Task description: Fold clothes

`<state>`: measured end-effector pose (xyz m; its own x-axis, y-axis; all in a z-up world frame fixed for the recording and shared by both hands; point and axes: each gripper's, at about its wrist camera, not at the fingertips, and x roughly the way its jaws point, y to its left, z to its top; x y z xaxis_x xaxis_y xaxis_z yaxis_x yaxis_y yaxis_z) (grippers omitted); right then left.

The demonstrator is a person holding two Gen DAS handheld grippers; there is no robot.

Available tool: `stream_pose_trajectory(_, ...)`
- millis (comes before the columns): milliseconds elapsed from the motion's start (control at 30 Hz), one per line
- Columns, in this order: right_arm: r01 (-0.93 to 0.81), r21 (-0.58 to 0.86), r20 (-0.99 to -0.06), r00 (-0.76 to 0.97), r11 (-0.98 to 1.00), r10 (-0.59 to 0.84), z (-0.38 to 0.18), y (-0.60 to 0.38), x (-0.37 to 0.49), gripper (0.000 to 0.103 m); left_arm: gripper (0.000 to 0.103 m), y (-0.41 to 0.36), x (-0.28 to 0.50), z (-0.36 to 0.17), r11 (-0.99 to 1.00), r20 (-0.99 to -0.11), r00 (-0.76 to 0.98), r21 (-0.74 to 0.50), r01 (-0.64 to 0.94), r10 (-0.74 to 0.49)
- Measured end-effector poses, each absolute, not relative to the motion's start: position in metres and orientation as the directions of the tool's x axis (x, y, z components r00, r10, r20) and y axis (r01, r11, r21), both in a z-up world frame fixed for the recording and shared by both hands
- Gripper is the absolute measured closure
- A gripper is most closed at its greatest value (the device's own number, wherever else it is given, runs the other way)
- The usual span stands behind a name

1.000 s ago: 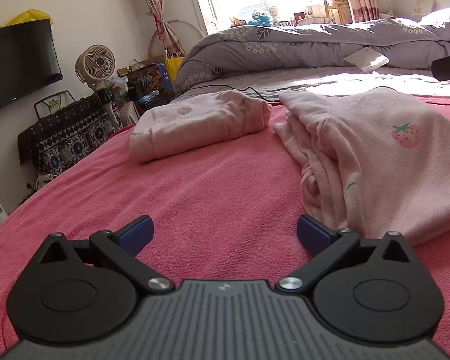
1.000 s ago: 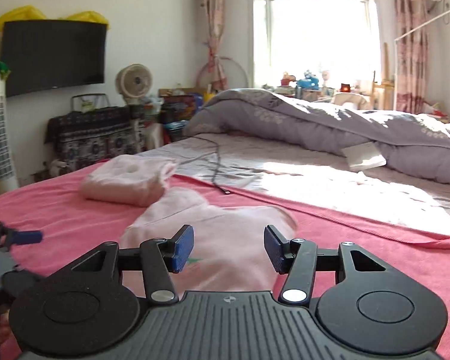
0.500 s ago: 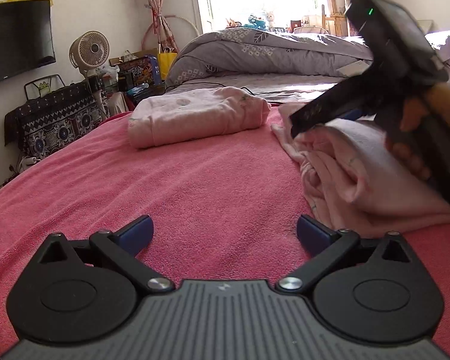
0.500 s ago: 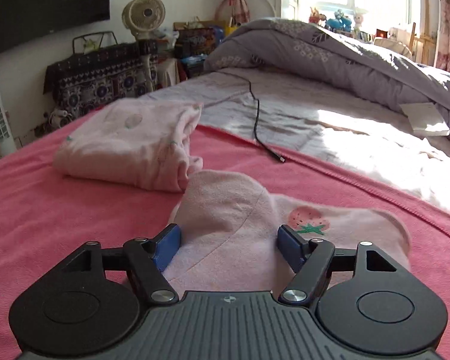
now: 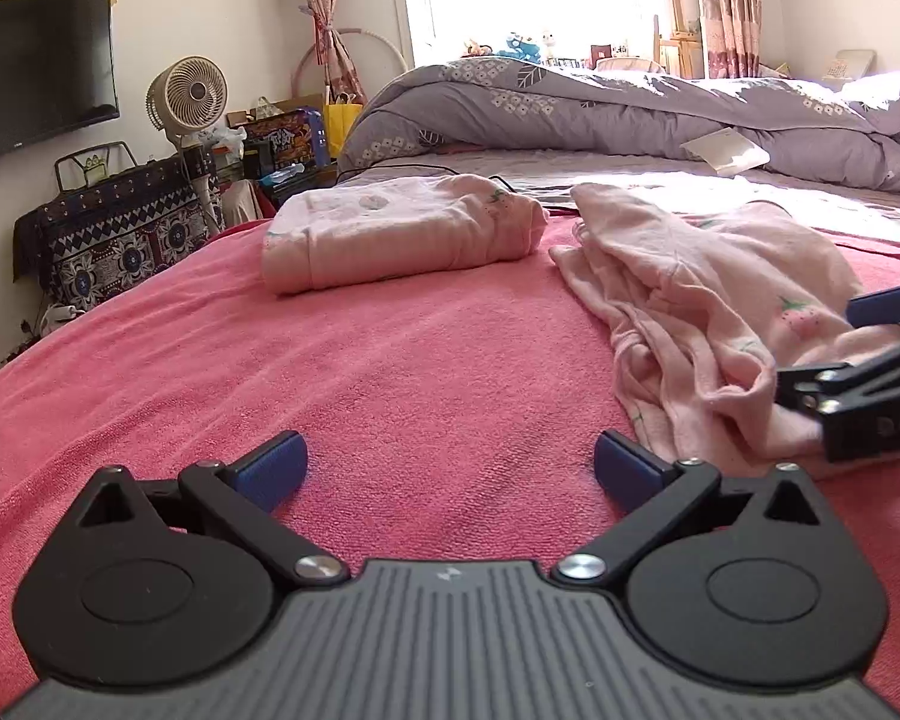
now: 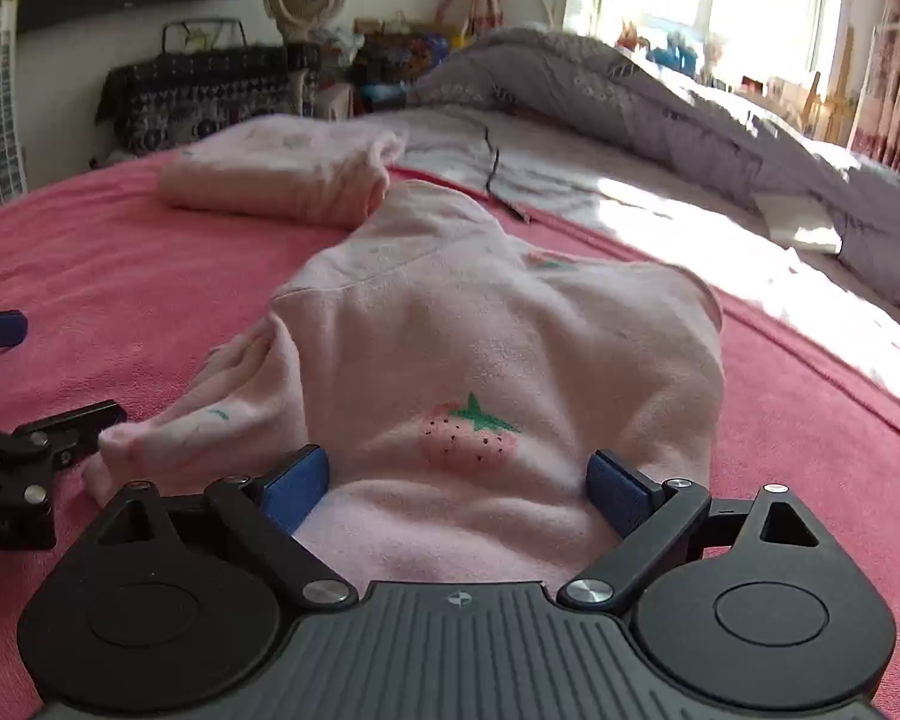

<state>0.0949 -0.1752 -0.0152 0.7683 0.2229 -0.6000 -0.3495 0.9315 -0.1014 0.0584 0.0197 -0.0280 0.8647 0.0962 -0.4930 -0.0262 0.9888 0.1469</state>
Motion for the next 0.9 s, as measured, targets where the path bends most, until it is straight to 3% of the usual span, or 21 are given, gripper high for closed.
stream_pose_trajectory(67,-0.377,-0.041,-0.627,0.731,0.925,0.270,0.000,-0.189,0.074,0.009,0.000,0.014,0.056,-0.028,0.982,-0.475,0.870,0.182,-0.048,0.130)
stream_pose_trajectory(133,-0.405,-0.016,-0.597,0.737,0.914,0.316,0.011,-0.207,0.050,0.007,0.000,0.006,0.055,-0.027,0.968,-0.450,0.872,0.231,-0.095,0.193)
stream_pose_trajectory(200,-0.399,-0.065,-0.555,0.777,0.915,0.299,0.017,-0.225,0.026,0.000,0.000,-0.009,0.050,-0.023,0.941,-0.392,0.883,0.307,-0.140,0.259)
stream_pose_trajectory(267,-0.377,-0.107,-0.524,0.808,0.920,0.270,0.018,-0.245,0.012,0.000,0.000,-0.021,0.044,-0.016,0.932,-0.358,0.905,0.348,-0.098,0.229)
stream_pose_trajectory(367,-0.323,-0.065,-0.532,0.811,0.944,0.241,0.011,-0.281,0.014,0.000,0.000,-0.043,0.040,0.000,0.948,-0.387,0.918,0.315,0.039,0.091)
stream_pose_trajectory(500,-0.306,0.016,-0.545,0.795,0.952,0.265,-0.013,-0.304,0.036,0.000,0.000,-0.071,0.051,0.013,0.947,-0.402,0.916,0.293,0.133,-0.004)
stream_pose_trajectory(600,-0.293,0.077,-0.618,0.736,0.953,0.276,-0.034,-0.312,0.057,0.000,0.000,-0.089,0.078,-0.004,0.939,-0.469,0.883,0.292,0.182,-0.026)
stream_pose_trajectory(700,-0.285,0.128,-0.608,0.734,0.950,0.302,-0.034,-0.318,0.059,0.000,0.000,-0.098,0.101,-0.023,0.939,-0.549,0.835,0.269,0.212,-0.031)
stream_pose_trajectory(900,-0.282,0.088,-0.610,0.743,0.955,0.276,-0.035,-0.313,0.055,0.000,0.000,-0.084,0.106,-0.020,0.963,-0.580,0.810,0.160,0.216,-0.086)
